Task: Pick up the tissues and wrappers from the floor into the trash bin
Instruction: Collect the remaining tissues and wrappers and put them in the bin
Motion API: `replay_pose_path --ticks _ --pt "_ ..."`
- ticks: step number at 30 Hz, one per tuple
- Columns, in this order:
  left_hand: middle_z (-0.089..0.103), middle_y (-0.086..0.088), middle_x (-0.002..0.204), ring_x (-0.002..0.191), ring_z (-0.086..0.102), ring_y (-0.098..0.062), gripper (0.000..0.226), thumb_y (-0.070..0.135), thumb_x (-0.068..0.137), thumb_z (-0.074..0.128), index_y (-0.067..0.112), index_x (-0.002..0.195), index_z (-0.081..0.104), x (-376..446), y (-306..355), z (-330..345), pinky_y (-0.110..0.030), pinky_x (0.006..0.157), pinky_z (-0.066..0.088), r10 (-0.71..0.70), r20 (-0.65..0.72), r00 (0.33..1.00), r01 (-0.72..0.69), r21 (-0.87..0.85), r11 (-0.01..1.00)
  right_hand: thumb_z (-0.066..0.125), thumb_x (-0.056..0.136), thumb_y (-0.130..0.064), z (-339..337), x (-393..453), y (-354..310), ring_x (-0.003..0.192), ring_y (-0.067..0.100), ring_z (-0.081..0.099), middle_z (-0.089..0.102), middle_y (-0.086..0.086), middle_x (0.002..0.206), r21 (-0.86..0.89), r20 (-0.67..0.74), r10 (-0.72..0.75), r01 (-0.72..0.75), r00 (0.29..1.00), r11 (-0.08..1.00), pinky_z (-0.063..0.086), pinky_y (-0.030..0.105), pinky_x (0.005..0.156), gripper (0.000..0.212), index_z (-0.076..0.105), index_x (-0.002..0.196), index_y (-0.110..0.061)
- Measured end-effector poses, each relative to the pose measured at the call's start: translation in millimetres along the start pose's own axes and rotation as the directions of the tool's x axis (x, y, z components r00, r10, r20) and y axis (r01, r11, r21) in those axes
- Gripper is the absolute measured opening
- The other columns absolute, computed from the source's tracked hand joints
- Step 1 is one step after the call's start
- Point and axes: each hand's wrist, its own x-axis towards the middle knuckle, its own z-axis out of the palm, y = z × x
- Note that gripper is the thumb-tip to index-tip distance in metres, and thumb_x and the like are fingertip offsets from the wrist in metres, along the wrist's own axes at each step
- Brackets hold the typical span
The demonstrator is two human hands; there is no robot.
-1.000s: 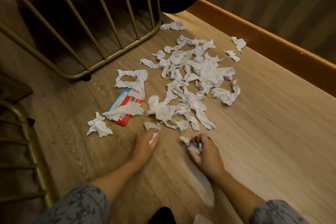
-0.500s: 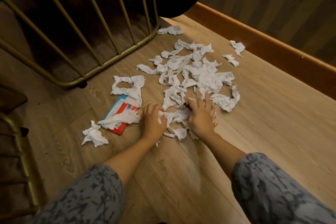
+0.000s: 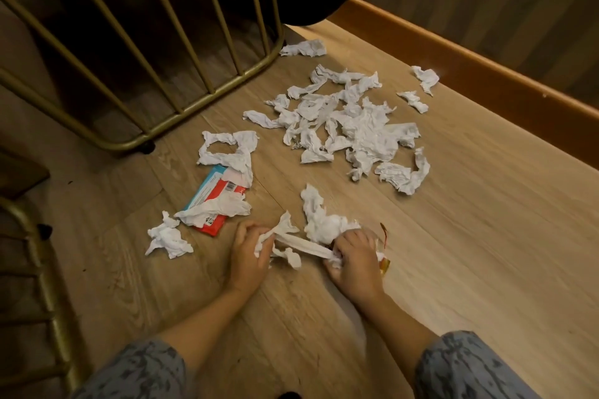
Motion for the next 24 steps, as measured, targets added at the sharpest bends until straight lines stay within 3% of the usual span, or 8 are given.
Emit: replay_pose_path --ticks 3,5,7,11,13,16,20,24 --pt "0.060 0.004 0.073 0.069 0.054 -0.003 0.015 0.021 0.084 0.071 0.013 0.076 0.061 4 2 -9 -0.016 0.060 0.044 -0.108 -0.014 0.994 0.106 -0.075 0.992 0.070 0.067 -0.032 -7 -5 -4 0.072 0.013 0.042 0.044 -0.012 0.073 0.128 -0.055 0.163 -0.155 0.985 0.980 0.033 0.031 0.068 0.028 0.044 0.077 -0.029" --pt "0.058 0.005 0.067 0.066 0.055 -0.003 0.020 0.021 0.082 0.074 0.014 0.075 0.057 8 8 -13 -0.014 0.053 0.043 -0.162 -0.026 0.986 0.157 -0.147 0.977 0.080 0.066 -0.034 -16 -5 -2 0.073 0.012 0.049 0.052 -0.012 0.080 0.152 -0.046 0.216 -0.207 0.975 0.967 0.038 0.030 0.071 0.049 0.055 0.107 -0.024" --pt "0.061 0.001 0.080 0.075 0.058 -0.005 0.018 0.016 0.082 0.073 0.015 0.087 0.055 15 17 -15 -0.013 0.057 0.045 -0.241 -0.054 0.969 0.223 -0.226 0.948 0.077 0.069 -0.031 -27 -3 6 0.077 0.011 0.056 0.052 -0.012 0.095 0.071 -0.010 0.190 -0.189 0.982 0.979 0.045 0.027 0.067 0.069 0.049 0.132 -0.030" --pt "0.056 -0.006 0.111 0.096 0.055 -0.015 0.027 0.002 0.085 0.062 0.021 0.103 0.056 33 29 -17 -0.008 0.064 0.044 -0.419 -0.205 0.884 0.326 -0.371 0.869 0.069 0.067 -0.023 -44 -6 27 0.100 0.020 0.056 0.048 -0.004 0.139 -0.195 0.096 0.004 0.015 0.995 0.981 0.049 0.029 0.055 0.056 0.061 0.121 -0.034" --pt "0.052 -0.006 0.122 0.107 0.052 -0.016 0.029 -0.002 0.086 0.058 0.021 0.104 0.063 36 25 -17 -0.005 0.077 0.040 -0.351 -0.222 0.910 0.281 -0.292 0.914 0.070 0.063 -0.024 -48 -9 29 0.106 0.024 0.053 0.045 -0.002 0.148 -0.295 0.172 -0.118 0.165 0.978 0.941 0.052 0.030 0.058 0.058 0.064 0.120 -0.030" --pt "0.056 0.001 0.126 0.118 0.047 -0.010 0.033 -0.006 0.086 0.056 0.014 0.107 0.070 26 12 -10 -0.013 0.097 0.036 -0.096 -0.034 0.995 0.093 -0.080 0.992 0.058 0.070 -0.028 -44 -11 26 0.115 0.030 0.053 0.054 -0.002 0.140 -0.288 0.231 -0.208 0.271 0.950 0.919 0.056 0.037 0.065 0.053 0.063 0.123 -0.024" --pt "0.059 0.005 0.121 0.127 0.045 -0.013 0.030 0.006 0.085 0.053 0.016 0.105 0.073 -11 2 5 -0.028 0.105 0.038 0.159 0.216 0.963 -0.153 -0.044 0.987 0.055 0.091 -0.041 -37 -22 25 0.102 0.028 0.054 0.063 0.001 0.112 -0.244 0.164 -0.264 0.298 0.951 0.923 0.049 0.042 0.073 0.027 0.067 0.103 -0.019" --pt "0.058 0.000 0.104 0.117 0.048 -0.014 0.017 0.031 0.080 0.063 0.014 0.083 0.066 -34 -5 4 -0.026 0.098 0.041 0.263 0.203 0.943 -0.261 -0.038 0.965 0.050 0.081 -0.077 -34 -40 26 0.098 0.024 0.053 0.062 0.000 0.100 -0.347 0.135 -0.254 0.286 0.958 0.893 0.042 0.041 0.079 0.061 0.064 0.091 -0.018"
